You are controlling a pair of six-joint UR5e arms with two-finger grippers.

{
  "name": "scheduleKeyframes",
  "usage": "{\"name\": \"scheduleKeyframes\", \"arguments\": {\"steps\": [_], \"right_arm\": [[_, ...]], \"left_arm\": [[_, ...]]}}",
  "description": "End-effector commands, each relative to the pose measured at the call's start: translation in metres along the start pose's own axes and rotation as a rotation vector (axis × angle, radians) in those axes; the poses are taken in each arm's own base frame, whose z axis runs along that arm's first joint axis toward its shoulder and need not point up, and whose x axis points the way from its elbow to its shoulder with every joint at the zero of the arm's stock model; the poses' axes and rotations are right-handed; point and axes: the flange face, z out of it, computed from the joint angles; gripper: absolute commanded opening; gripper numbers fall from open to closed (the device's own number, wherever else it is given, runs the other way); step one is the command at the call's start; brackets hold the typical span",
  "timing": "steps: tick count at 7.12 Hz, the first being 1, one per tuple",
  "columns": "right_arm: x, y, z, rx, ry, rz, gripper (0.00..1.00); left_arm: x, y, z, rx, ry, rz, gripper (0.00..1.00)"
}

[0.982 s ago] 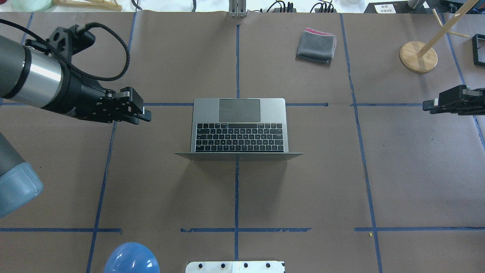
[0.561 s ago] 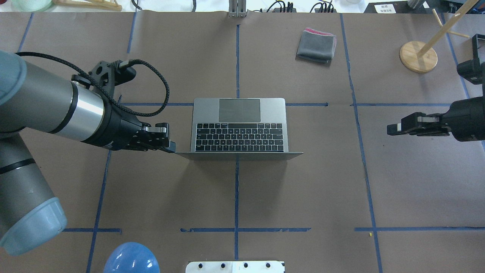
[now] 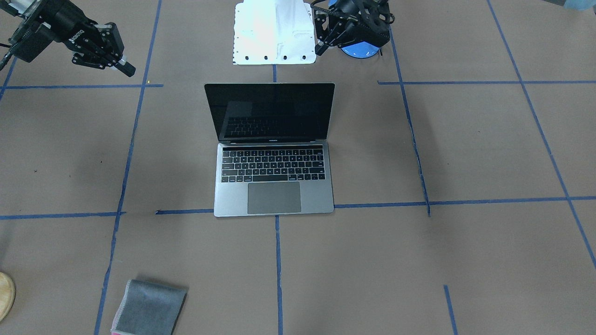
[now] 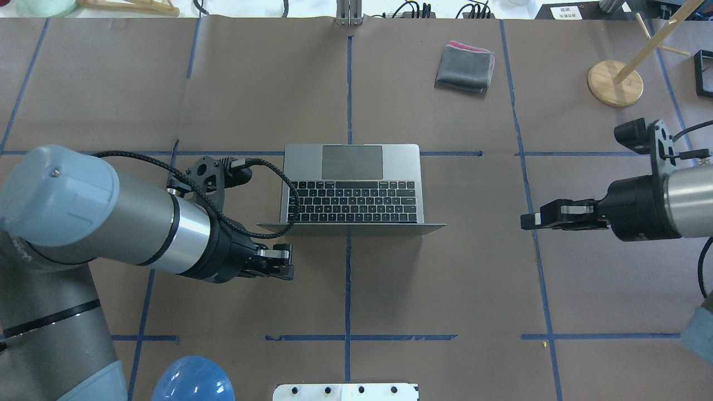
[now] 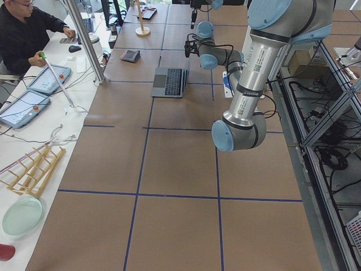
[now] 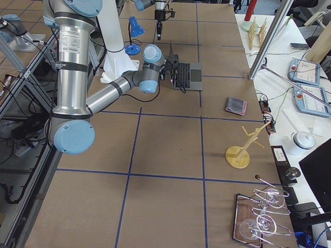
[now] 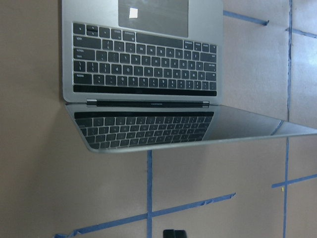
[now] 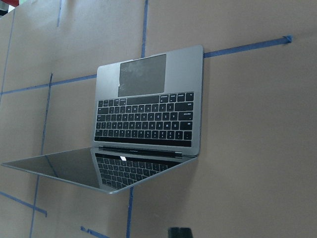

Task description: Close laptop

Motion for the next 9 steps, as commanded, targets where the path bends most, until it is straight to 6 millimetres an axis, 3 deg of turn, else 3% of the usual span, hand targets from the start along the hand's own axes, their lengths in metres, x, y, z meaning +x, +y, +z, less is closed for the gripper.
{"name": "scheduleKeyframes", "arguments": {"steps": [1, 2, 3, 4, 5, 9], "right_arm": [[-0.033, 0.068, 0.067, 0.075, 0.001, -0.026, 0.03], [-0.053, 0.103, 0.094, 0.135, -0.007, -0.05, 0.03], [-0.077, 0.116, 0.115, 0.167, 0.032, -0.061, 0.03], [-0.107, 0.113, 0.129, 0.171, 0.068, -0.067, 0.03], [-0.122, 0.113, 0.137, 0.173, 0.102, -0.07, 0.03], [-0.12, 0.106, 0.148, 0.232, 0.129, -0.077, 0.03]], "left_arm": [[0.004, 0.011, 0.013, 0.001, -0.019, 0.001, 0.0], [0.002, 0.009, 0.016, 0.001, -0.039, -0.005, 0.0], [-0.002, 0.003, 0.022, 0.008, -0.057, -0.005, 0.0], [-0.007, -0.005, 0.028, 0.045, -0.077, -0.009, 0.0], [-0.009, -0.007, 0.032, 0.05, -0.086, -0.011, 0.0], [-0.001, -0.021, 0.033, 0.092, -0.086, -0.008, 0.0]]}}
